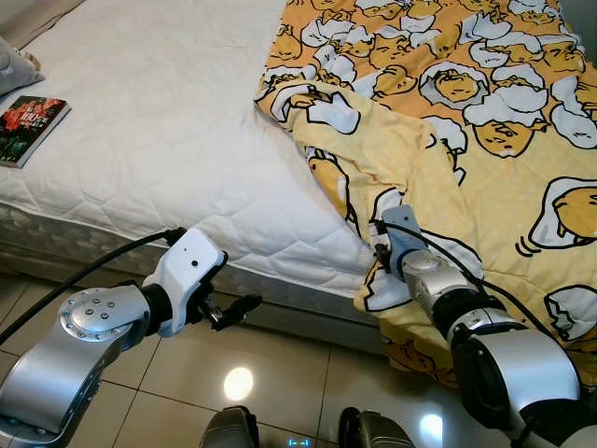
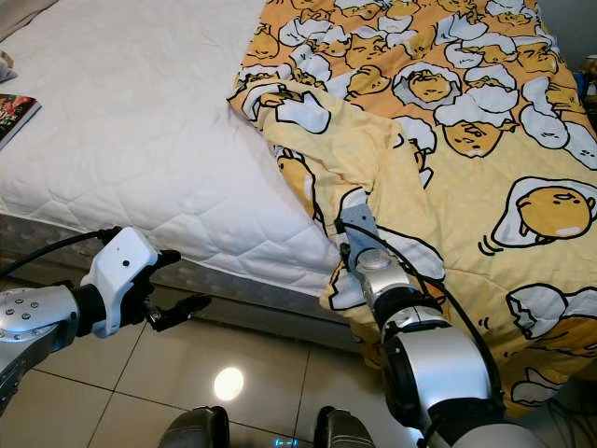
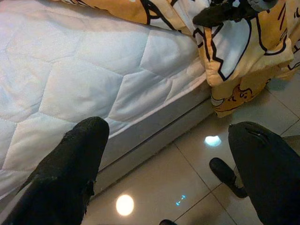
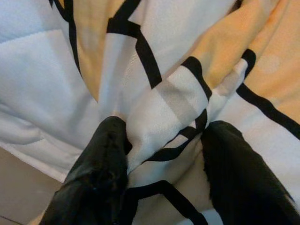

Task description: Clean up the room

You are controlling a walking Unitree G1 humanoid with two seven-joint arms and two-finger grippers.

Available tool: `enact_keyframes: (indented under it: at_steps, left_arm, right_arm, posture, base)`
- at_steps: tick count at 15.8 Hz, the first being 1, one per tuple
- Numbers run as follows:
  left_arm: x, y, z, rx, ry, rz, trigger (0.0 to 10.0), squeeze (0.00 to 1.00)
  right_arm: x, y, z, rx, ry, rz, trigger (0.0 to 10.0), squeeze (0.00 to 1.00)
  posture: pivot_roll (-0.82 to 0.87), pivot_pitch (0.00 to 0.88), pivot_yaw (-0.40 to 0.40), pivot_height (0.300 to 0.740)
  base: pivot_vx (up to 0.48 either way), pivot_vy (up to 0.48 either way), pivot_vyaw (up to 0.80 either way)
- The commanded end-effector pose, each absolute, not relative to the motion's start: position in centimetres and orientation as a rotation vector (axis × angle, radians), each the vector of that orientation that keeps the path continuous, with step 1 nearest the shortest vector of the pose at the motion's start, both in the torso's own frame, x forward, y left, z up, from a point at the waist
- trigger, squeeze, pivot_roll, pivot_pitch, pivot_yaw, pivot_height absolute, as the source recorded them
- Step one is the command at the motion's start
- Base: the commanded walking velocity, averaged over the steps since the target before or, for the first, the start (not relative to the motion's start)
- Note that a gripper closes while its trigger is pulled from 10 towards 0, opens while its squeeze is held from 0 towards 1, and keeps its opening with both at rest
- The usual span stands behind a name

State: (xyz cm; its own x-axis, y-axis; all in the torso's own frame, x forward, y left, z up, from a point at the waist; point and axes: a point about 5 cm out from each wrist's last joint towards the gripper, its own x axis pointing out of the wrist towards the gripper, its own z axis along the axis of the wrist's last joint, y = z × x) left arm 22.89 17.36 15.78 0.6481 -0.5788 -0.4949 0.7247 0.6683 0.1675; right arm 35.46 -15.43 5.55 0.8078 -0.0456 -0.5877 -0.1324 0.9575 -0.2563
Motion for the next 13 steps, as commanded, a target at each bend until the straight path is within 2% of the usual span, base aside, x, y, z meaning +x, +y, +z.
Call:
enact_keyframes:
  at_steps: [1,10,13]
  left_arm:
    - [22.8,17.3,16.1,0.377,0.426,-0.771,10.0,0.0]
    - [23.1,17.4,16.1,0.376,0.433,-0.778,10.0,0.0]
    - [23.0,17.7,16.0,0.374,0.438,-0.765,10.0,0.0]
  right_arm:
    - [34.7,-15.9,4.5,-0.277,0.679,0.038,0.0,0.0]
    - [35.0,-16.3,5.0,-0.232,0.655,0.045,0.0,0.0]
    - [35.3,-15.5,5.5,-0.115,0.63,0.214,0.0,0.0]
  posture:
    - [0.2,0.182,0.016,0.74]
    - [0.18,0.18,0.027,0.74]
    - [0.17,0.183,0.02,0.74]
  base:
    - [0.0,0.0,0.0]
    - [0.0,0.0,0.0]
    - [0.0,0.0,0.0]
